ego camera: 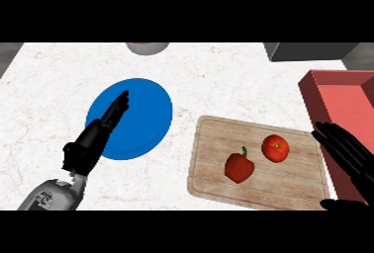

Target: Pick the tomato from the cutting board and place it in the cardboard box

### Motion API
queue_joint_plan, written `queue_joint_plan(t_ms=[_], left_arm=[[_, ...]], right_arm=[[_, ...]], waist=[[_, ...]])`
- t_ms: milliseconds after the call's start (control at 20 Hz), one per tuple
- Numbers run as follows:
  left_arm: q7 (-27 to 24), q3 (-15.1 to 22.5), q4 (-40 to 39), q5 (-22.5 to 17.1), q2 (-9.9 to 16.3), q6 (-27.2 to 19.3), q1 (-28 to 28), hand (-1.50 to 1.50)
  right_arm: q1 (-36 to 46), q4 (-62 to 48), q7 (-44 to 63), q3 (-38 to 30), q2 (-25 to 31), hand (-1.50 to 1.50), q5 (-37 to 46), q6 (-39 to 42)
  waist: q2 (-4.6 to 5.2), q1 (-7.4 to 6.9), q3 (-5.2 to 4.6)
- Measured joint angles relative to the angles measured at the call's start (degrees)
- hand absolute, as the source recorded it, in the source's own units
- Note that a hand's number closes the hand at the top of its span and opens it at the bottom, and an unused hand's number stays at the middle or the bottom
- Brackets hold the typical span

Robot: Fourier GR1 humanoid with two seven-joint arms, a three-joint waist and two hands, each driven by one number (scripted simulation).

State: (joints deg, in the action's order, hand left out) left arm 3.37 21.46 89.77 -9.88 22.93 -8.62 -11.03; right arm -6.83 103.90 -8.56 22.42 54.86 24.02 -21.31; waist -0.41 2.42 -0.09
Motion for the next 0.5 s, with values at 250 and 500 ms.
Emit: queue_joint_plan(t_ms=[250,500], left_arm=[[-0.6,-0.5,-1.2,0.5,-0.8,1.1,-0.9,0.00],[-0.1,-0.4,-0.6,1.6,-1.6,1.7,-0.8,0.00]], right_arm=[[-5.1,12.6,9.3,-2.4,8.1,-1.50,-1.4,8.1],[-6.3,20.7,18.1,-4.5,11.8,-1.50,-6.0,17.1]], waist=[[0.05,-0.41,-0.06],[0.19,-1.38,-0.02]])
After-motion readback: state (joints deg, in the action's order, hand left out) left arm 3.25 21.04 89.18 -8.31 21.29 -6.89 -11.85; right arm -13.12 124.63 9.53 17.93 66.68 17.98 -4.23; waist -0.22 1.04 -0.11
